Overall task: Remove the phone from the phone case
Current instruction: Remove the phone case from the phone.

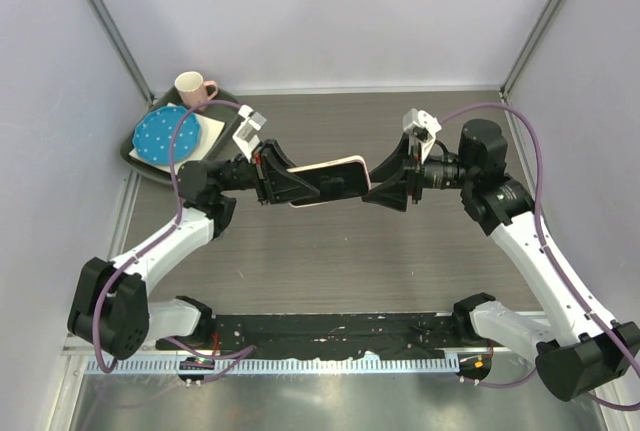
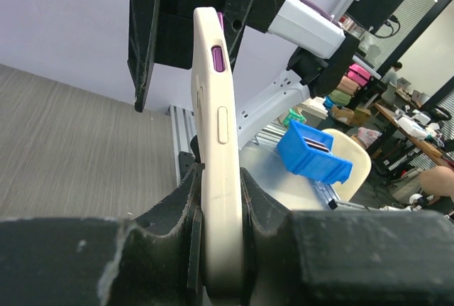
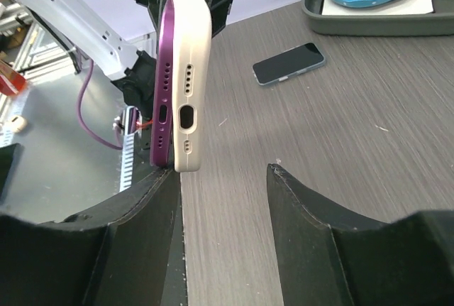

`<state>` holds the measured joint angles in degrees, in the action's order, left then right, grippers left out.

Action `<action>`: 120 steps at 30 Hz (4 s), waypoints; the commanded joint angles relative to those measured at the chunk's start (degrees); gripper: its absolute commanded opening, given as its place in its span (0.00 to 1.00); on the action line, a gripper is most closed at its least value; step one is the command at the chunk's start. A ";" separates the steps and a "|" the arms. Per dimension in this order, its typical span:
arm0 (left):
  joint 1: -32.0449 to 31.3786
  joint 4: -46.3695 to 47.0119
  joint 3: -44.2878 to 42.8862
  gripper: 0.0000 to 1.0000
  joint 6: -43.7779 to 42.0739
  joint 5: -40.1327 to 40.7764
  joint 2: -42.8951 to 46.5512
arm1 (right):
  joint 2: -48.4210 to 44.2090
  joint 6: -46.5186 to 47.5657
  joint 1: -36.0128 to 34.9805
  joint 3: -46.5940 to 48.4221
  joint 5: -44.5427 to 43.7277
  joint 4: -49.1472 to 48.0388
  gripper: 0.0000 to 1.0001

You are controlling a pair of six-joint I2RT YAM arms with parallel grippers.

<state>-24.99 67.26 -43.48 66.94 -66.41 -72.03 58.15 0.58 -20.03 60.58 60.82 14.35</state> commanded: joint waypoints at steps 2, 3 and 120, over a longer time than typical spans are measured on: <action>-1.64 0.85 0.33 0.00 -0.58 -7.50 2.68 | 0.91 -11.28 4.47 1.57 -0.09 -13.28 0.57; -1.64 0.59 0.24 0.00 -0.58 -7.42 2.60 | 0.91 -11.65 4.56 1.48 0.61 -13.99 0.56; -2.16 19.13 -0.37 0.00 13.40 -3.20 2.33 | 9.44 -1.63 -1.94 -1.43 -9.23 -8.28 0.20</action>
<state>-22.20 65.73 -41.04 78.02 -70.43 -73.03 62.89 -4.64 -20.21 60.45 63.72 5.52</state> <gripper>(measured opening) 0.222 0.188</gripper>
